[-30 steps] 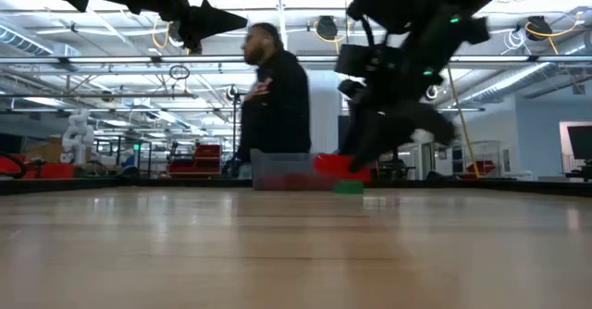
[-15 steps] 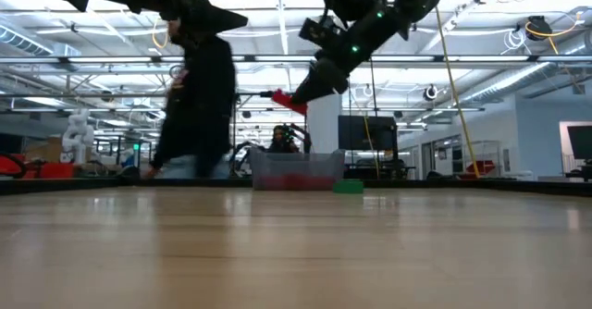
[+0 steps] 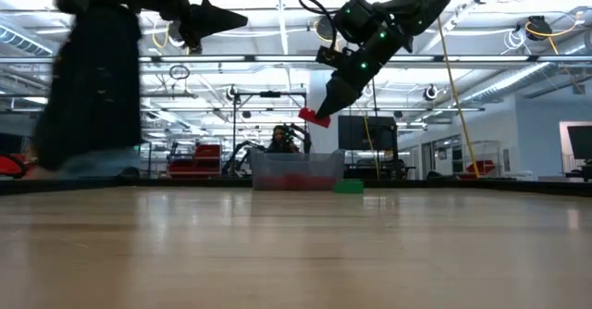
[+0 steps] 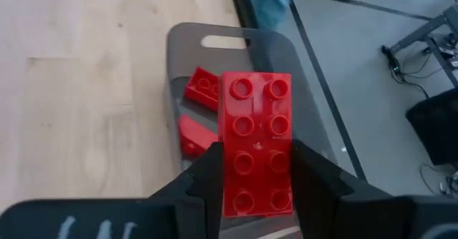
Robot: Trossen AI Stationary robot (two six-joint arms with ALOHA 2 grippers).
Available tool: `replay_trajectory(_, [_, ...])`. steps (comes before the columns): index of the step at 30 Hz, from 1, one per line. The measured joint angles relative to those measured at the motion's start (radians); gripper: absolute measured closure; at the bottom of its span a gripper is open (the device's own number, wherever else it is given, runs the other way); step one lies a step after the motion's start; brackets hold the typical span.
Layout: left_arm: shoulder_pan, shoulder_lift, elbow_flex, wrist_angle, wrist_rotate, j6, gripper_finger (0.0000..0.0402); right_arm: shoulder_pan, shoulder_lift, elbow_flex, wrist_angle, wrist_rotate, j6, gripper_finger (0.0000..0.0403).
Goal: Sort & place blocks by color
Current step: Put the red game piece into the black bin, then put the green game piece into the yellow bin
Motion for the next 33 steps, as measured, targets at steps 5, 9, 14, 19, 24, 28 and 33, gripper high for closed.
replay_trajectory(5, [0.000, 0.000, 0.000, 0.000, 0.000, 0.000, 0.0117, -0.034, 0.012, 0.000, 0.006, -0.003, 0.028, 0.0295])
replay_trajectory(9, [0.000, 0.000, 0.000, 0.002, 0.000, 0.000, 0.0117, -0.050, 0.026, 0.000, 0.032, -0.054, 0.057, 0.0295])
replay_trajectory(14, [0.000, 0.000, 0.000, 0.002, 0.000, 0.000, 0.0117, -0.048, 0.066, 0.000, 0.102, -0.065, 0.057, 0.0269])
replay_trajectory(19, [0.000, 0.000, 0.000, 0.002, 0.000, 0.000, 0.0117, -0.047, 0.111, 0.000, 0.130, -0.079, 0.075, 0.0265])
replay_trajectory(24, [0.000, 0.000, 0.001, 0.022, 0.000, 0.026, 0.0117, -0.036, 0.115, 0.000, 0.167, -0.007, 0.080, 0.0254])
replay_trajectory(28, [0.000, 0.000, 0.001, 0.023, 0.000, 0.024, 0.0117, -0.033, 0.110, 0.000, 0.187, 0.003, 0.079, 0.0231])
replay_trajectory(33, [0.000, 0.000, 0.001, 0.019, 0.000, 0.023, 0.0117, -0.033, 0.110, 0.000, 0.175, 0.003, 0.109, 0.0200])
